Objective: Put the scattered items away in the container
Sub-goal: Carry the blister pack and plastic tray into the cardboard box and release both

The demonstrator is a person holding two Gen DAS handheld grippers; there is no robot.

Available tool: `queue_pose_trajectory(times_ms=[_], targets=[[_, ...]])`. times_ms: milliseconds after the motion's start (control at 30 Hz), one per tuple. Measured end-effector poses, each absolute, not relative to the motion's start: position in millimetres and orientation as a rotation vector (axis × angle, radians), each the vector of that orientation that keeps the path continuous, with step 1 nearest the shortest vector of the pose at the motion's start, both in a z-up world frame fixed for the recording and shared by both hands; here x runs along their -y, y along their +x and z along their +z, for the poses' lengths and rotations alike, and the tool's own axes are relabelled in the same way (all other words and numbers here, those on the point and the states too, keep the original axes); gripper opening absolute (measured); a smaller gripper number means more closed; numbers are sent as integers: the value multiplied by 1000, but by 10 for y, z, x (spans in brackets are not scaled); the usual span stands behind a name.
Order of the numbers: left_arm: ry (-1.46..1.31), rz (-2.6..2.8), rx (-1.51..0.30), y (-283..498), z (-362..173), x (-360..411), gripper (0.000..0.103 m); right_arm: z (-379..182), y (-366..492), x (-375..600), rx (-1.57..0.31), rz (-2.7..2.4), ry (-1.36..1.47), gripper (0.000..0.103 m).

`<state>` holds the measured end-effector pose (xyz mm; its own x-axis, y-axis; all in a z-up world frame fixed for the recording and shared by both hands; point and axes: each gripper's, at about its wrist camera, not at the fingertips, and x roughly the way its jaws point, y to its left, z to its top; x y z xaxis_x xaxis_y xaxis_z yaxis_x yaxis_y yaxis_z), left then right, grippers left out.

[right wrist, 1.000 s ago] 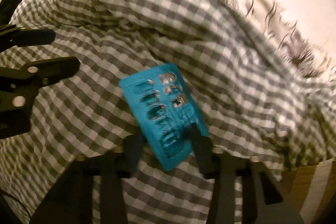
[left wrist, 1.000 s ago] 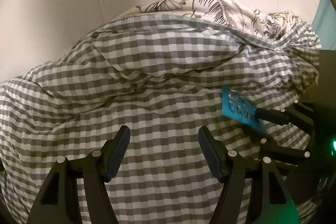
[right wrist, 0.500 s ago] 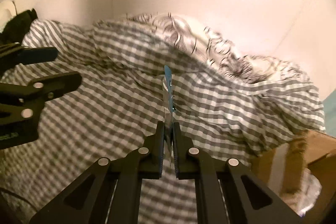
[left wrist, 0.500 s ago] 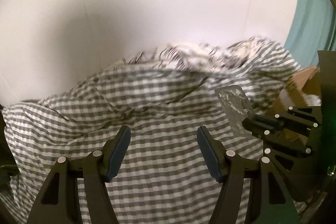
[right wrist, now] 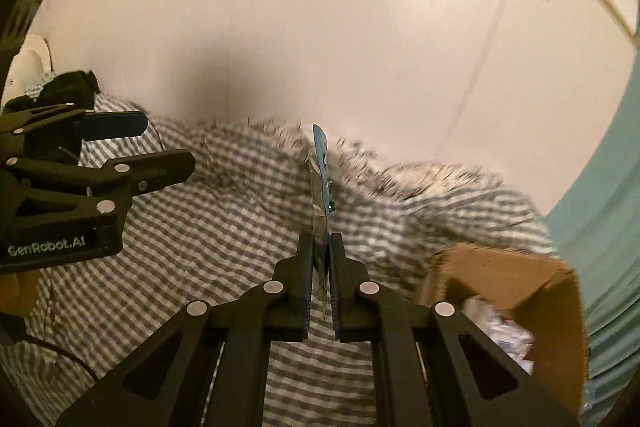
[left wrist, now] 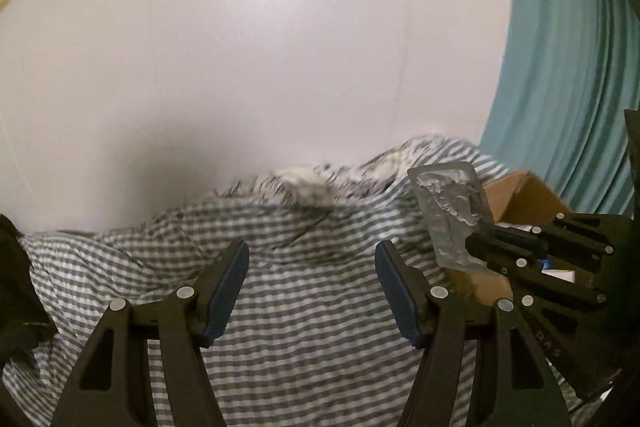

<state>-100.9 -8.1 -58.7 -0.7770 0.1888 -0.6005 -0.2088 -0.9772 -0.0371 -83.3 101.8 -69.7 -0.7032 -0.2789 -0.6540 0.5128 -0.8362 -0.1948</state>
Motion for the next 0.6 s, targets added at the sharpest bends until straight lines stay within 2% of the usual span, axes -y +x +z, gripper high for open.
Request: queue_pose_trajectory(times_ms=[233, 600], targets=[[-835, 2756, -21, -680, -213, -140, 68, -226, -424, -1361, -446, -2567, 773, 7], [-770, 2685, -38, -442, 30, -580, 68, 145, -91, -2042, -359, -2698, 672, 7]])
